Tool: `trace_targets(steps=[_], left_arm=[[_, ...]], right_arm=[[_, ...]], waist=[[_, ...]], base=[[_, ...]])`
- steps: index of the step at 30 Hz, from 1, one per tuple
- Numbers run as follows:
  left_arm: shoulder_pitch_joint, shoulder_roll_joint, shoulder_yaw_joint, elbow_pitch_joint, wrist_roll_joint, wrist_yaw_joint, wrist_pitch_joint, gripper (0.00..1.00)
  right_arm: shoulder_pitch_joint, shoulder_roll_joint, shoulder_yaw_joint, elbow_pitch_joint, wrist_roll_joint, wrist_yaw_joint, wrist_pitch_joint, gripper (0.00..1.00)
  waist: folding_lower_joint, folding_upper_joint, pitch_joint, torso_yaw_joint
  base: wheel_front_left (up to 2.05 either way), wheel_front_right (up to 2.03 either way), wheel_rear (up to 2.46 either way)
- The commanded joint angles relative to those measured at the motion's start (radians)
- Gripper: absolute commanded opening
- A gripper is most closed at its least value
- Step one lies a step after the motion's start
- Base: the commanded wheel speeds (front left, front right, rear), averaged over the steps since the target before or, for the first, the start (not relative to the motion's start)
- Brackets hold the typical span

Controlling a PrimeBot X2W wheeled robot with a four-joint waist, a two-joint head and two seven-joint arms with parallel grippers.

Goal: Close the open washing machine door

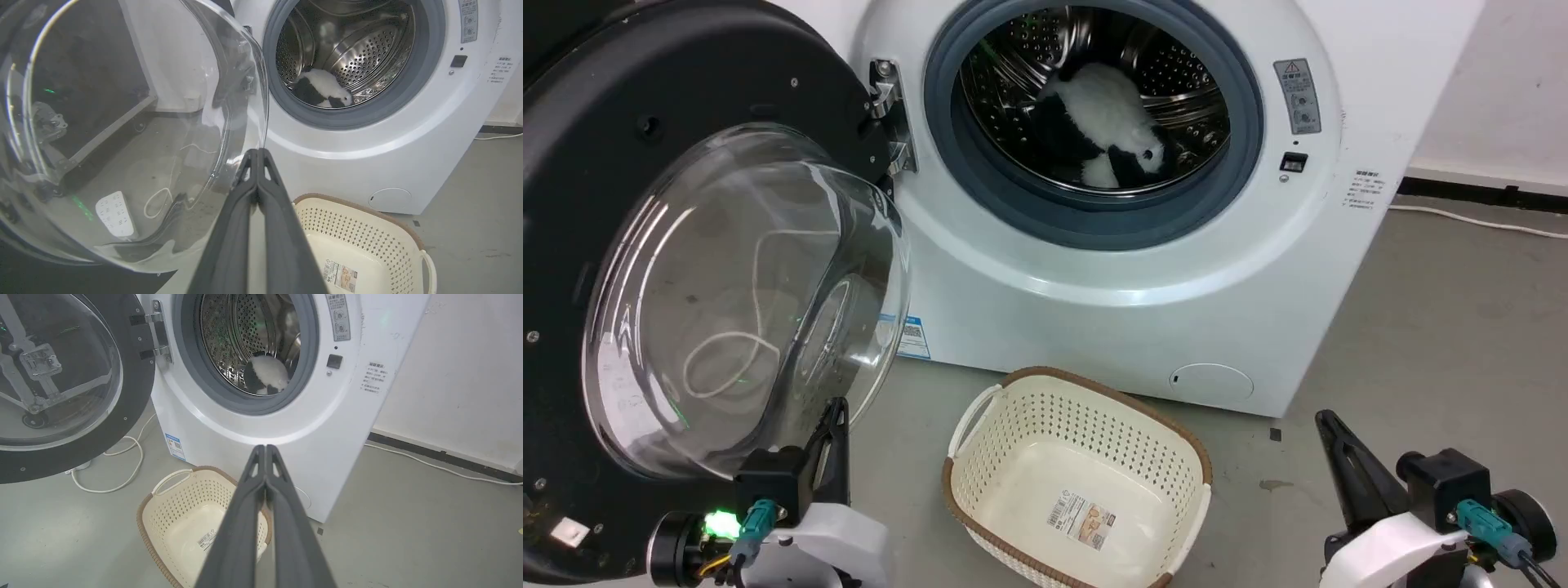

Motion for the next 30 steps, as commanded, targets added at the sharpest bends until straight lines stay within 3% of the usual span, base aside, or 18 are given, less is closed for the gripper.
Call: trace_targets(steps=[1, 30], left_arm=[[0.013, -0.001, 0.002, -0.004, 0.002, 0.003, 0.000, 0.00], [0.013, -0.001, 0.002, -0.004, 0.002, 0.003, 0.000, 0.00]], right_arm=[[-0.014, 0.000, 0.000, -0.005, -0.008, 0.001, 0.000, 0.00], [-0.014, 0.000, 0.000, -0.005, -0.008, 0.001, 0.000, 0.00]], waist=[[0.0000, 0.0000, 0.000, 0.000], [0.0000, 0.0000, 0.000, 0.000]], base=[[0.00, 0.00, 0.00], [0.00, 0.00, 0.00]])
